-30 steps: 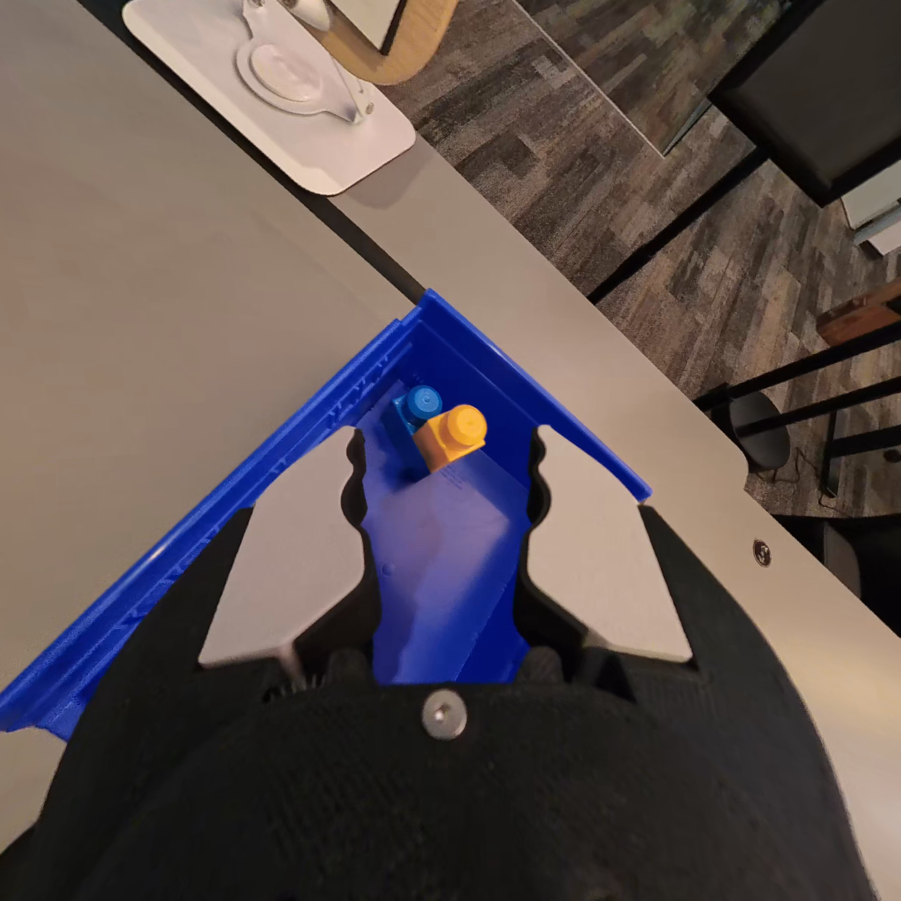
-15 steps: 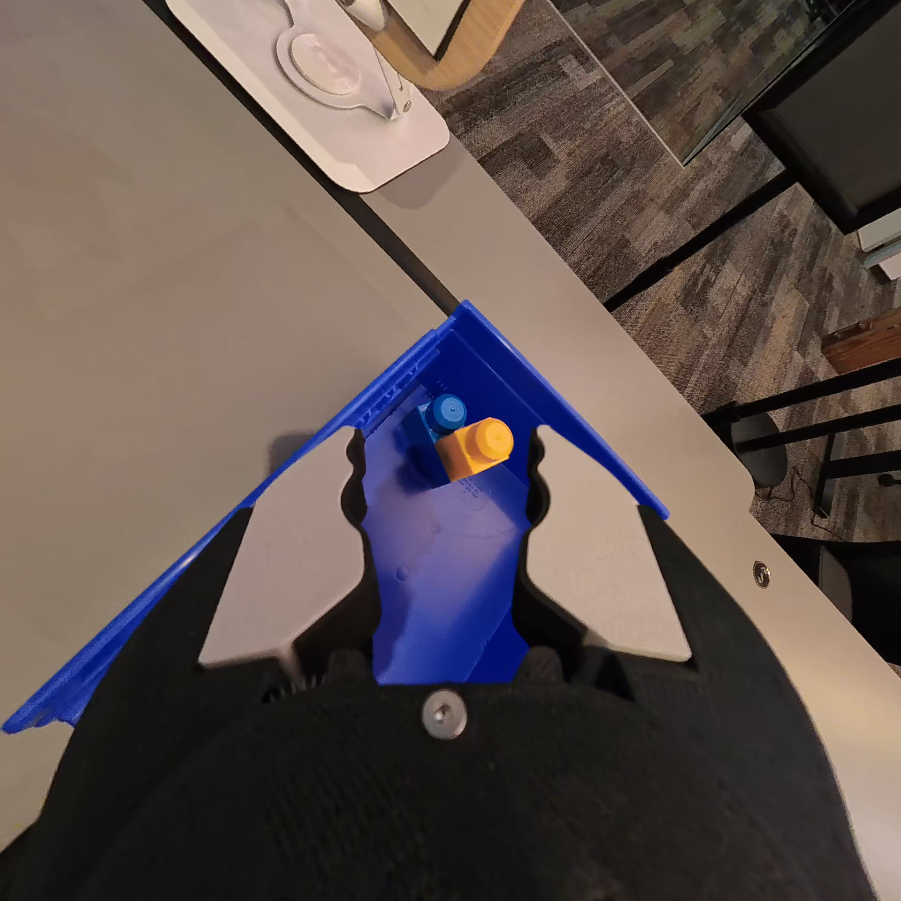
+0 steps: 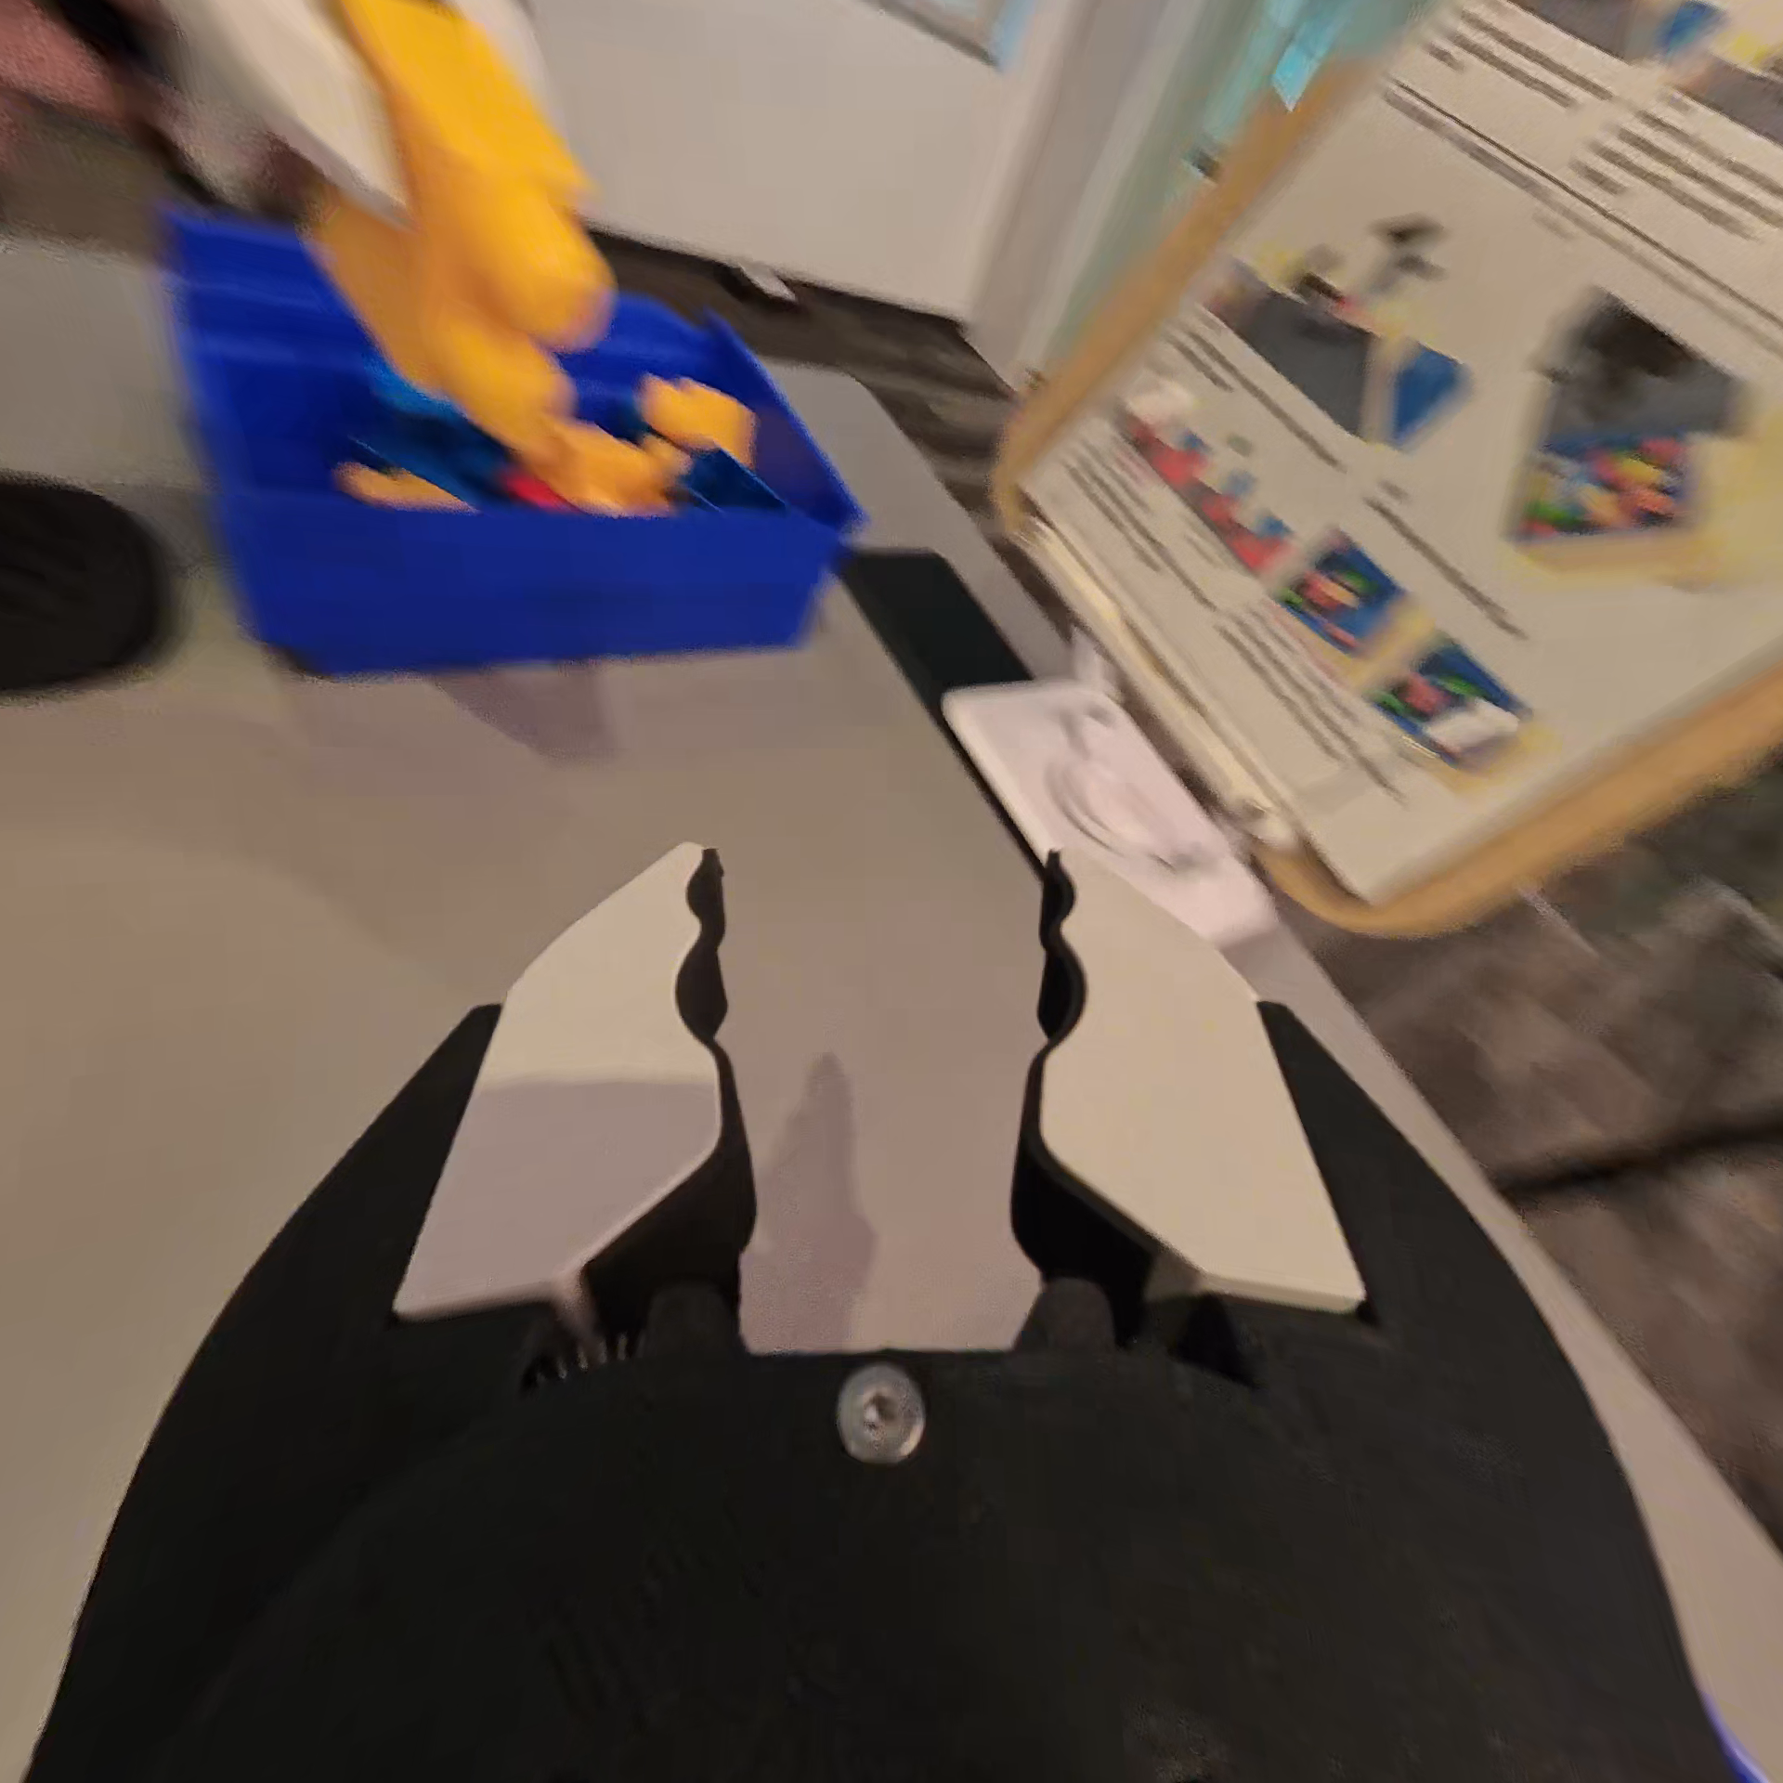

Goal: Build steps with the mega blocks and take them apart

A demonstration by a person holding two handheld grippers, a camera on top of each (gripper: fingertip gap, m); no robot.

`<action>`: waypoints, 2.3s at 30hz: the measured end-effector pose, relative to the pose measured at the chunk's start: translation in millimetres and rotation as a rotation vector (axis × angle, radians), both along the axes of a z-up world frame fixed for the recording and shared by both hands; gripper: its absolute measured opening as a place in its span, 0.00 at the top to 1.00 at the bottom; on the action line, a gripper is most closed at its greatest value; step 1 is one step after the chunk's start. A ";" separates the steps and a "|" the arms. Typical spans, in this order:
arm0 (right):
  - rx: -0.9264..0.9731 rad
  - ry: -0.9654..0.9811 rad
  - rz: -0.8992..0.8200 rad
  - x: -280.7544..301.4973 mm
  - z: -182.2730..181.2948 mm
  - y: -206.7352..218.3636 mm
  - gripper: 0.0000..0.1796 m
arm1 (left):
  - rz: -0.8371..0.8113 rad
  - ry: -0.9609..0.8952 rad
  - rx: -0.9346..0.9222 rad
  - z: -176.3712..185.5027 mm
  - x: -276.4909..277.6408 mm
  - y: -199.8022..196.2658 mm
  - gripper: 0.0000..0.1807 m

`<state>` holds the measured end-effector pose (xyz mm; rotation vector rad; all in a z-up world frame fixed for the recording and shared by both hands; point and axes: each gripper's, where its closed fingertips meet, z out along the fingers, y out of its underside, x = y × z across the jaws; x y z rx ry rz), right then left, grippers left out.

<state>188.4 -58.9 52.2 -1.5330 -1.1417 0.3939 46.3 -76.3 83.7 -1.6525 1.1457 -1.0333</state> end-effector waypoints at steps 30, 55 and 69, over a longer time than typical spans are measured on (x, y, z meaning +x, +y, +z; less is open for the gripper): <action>-1.224 0.114 0.118 -53.3 -175.0 -24.5 0.82 | 0.592 0.687 -0.145 -100.1 -192.5 30.3 0.71; -1.079 0.093 0.022 -45.0 -158.8 -5.2 0.72 | 0.414 1.233 -0.275 -217.9 -210.8 40.6 0.71; -1.089 0.117 0.063 -46.5 -152.2 -7.5 0.72 | 0.485 1.207 -0.386 -208.8 -217.0 29.7 0.75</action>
